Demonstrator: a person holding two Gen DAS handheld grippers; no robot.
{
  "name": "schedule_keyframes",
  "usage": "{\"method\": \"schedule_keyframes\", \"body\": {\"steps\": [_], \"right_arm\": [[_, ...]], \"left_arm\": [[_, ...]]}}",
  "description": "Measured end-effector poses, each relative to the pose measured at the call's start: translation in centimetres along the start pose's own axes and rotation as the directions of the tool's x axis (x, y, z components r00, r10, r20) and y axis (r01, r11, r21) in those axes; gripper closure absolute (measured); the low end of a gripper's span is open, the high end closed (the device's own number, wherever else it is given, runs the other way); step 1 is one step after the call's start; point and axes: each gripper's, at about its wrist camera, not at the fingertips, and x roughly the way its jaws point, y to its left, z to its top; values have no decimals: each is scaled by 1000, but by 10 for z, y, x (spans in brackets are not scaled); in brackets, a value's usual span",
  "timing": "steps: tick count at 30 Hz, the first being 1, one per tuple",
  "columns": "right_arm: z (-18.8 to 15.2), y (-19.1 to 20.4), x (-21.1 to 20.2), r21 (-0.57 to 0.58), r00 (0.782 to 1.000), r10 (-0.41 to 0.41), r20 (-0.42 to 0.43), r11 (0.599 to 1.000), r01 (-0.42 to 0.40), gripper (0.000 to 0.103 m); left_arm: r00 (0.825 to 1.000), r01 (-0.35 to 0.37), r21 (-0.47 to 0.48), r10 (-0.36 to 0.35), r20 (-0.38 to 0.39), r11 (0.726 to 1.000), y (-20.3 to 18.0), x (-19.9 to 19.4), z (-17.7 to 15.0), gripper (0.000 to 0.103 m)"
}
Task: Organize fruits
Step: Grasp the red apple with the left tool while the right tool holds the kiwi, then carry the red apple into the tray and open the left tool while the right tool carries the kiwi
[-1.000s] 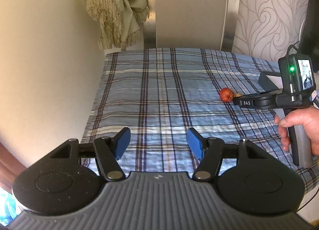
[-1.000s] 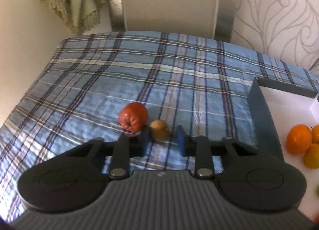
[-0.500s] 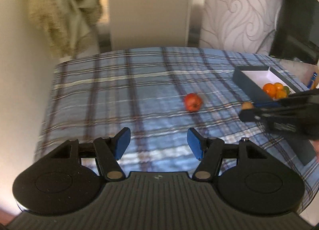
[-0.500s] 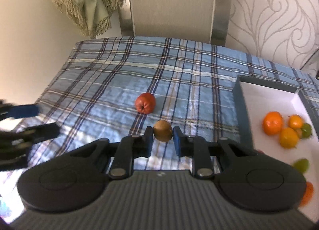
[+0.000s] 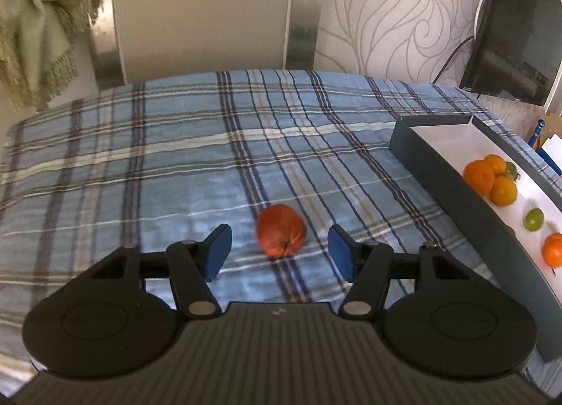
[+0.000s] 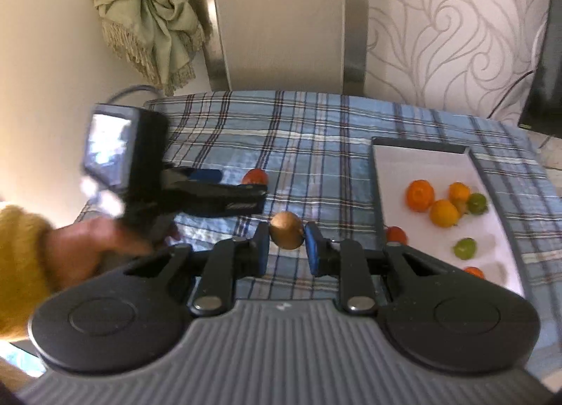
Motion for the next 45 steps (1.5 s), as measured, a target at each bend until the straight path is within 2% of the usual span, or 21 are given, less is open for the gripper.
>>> {"method": "schedule_keyframes", "body": {"steps": [2,7,10,16,23,29,35,45], "right_arm": [[-1,-1,-10,5,1000,-18,0,1000,18,79],[-4,-8,-26,0,999,-51,7,999,51,79],[-5,-12,-30,-2,999,-43,16,999,43,79],[-8,-17,-34,-50,999,25,39,998,-23,79],[-20,-32,-38,-85,991,129,41,989,-125,79],[-35,-49,-47,-97,977,208,47,974,-203,79],[-47,-69,-60,-120,966,253,63,962,-244,79],[-64,-114,-80,-127,963,256,87,961,-244,79]], "left_arm": [[1000,7,-10,-7,-17,1000,1,8,0,52],[1000,-14,-18,14,-2,1000,1,12,-3,64],[1000,-17,-45,17,-1,999,6,9,-3,65],[995,-99,-108,100,12,989,14,-16,-8,65],[976,-208,-147,215,32,967,9,-55,-16,65],[960,-274,-147,280,25,951,-14,-80,-30,65],[949,-306,-166,315,26,937,-40,-97,-37,65],[952,-293,-162,304,48,942,-101,-103,-41,65]]}}
